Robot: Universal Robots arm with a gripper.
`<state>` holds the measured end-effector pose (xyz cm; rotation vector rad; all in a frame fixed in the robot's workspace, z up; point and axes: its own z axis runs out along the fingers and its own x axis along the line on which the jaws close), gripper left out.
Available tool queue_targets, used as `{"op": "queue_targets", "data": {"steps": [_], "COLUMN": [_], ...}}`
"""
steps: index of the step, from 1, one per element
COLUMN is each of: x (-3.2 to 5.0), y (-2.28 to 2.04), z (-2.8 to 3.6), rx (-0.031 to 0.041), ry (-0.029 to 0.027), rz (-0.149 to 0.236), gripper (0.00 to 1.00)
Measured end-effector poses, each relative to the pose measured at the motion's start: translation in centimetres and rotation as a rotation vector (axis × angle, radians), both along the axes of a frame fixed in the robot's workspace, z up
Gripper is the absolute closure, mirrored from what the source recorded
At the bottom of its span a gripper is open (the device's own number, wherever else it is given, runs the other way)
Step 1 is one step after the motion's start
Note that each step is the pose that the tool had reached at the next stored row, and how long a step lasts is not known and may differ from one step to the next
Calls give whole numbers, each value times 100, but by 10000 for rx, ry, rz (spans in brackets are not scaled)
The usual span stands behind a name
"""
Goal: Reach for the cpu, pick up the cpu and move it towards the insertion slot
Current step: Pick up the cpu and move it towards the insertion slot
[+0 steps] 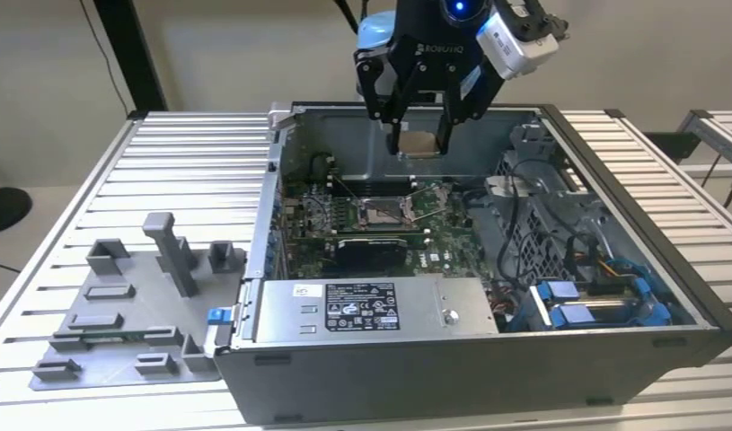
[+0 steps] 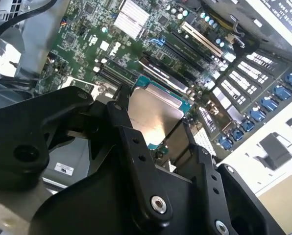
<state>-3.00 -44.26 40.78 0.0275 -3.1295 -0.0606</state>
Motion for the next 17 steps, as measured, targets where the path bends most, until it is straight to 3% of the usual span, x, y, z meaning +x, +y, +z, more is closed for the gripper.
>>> {"op": "queue_targets", "data": {"steps": [4, 17], "x": [0, 0], "y": [64, 94], "z": [-2, -2], "rx": [0, -1], "ry": [0, 0], "rz": [0, 0], "gripper": [100, 100]}}
